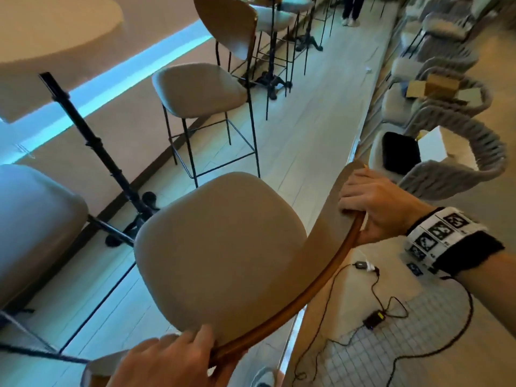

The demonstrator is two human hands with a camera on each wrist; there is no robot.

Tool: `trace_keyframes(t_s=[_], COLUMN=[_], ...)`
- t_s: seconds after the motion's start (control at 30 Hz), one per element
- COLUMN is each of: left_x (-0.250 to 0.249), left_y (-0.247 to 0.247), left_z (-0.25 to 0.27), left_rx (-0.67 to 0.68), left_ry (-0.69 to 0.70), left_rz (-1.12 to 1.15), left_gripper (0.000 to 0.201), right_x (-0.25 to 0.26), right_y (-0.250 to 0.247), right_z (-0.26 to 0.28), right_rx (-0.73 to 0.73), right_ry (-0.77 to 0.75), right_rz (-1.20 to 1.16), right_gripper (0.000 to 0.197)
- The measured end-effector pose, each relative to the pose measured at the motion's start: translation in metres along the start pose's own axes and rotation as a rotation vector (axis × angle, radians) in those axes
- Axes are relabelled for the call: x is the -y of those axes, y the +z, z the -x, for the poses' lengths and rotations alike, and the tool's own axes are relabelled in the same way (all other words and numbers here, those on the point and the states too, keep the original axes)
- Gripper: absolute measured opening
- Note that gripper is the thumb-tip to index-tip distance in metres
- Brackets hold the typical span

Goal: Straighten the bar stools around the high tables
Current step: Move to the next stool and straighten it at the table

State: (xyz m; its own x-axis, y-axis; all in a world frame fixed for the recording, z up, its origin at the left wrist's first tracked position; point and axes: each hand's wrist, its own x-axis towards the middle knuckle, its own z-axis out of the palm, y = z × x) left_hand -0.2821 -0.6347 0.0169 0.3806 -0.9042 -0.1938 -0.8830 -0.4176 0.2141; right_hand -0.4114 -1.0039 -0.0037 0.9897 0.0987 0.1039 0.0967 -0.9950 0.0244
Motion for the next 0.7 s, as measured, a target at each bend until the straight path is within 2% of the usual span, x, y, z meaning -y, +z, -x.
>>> trace_keyframes(t_s=[0.07,0.13,0.17,0.23,0.3,0.5,0.7], left_x=[0.004,0.003,0.007,0.007,0.003,-0.001,-0.013], left_y=[0.000,-0.008,0.004,0.012,0.012,0.019,0.007], left_z=[-0.003,-0.006,-0.004,-0.009,-0.014,-0.031,-0.059], left_rx=[0.062,0.174,-0.005,-0.217,-0.273,-0.300,-0.289], left_ry=[-0.006,-0.182,-0.141,-0.111,-0.101,-0.228,-0.307], left_rz=[0.003,0.144,0.124,0.061,0.034,0.028,0.030], left_gripper=[0.083,0.076,0.074,0.075,0.074,0.066,0.040], right_x=[-0.007,-0.015,-0.019,-0.029,-0.039,-0.069,-0.105], right_y=[0.005,0.009,0.011,0.015,0.018,0.019,0.025], right_z=[-0.004,-0.009,-0.011,-0.018,-0.026,-0.059,-0.096], right_rx=[-0.038,-0.076,-0.090,-0.107,-0.119,-0.126,-0.144], right_ry=[-0.040,-0.081,-0.098,-0.125,-0.144,-0.215,-0.290], right_rz=[-0.018,-0.035,-0.038,-0.038,-0.042,-0.061,-0.093], right_gripper=[0.063,0.061,0.059,0.055,0.055,0.052,0.046])
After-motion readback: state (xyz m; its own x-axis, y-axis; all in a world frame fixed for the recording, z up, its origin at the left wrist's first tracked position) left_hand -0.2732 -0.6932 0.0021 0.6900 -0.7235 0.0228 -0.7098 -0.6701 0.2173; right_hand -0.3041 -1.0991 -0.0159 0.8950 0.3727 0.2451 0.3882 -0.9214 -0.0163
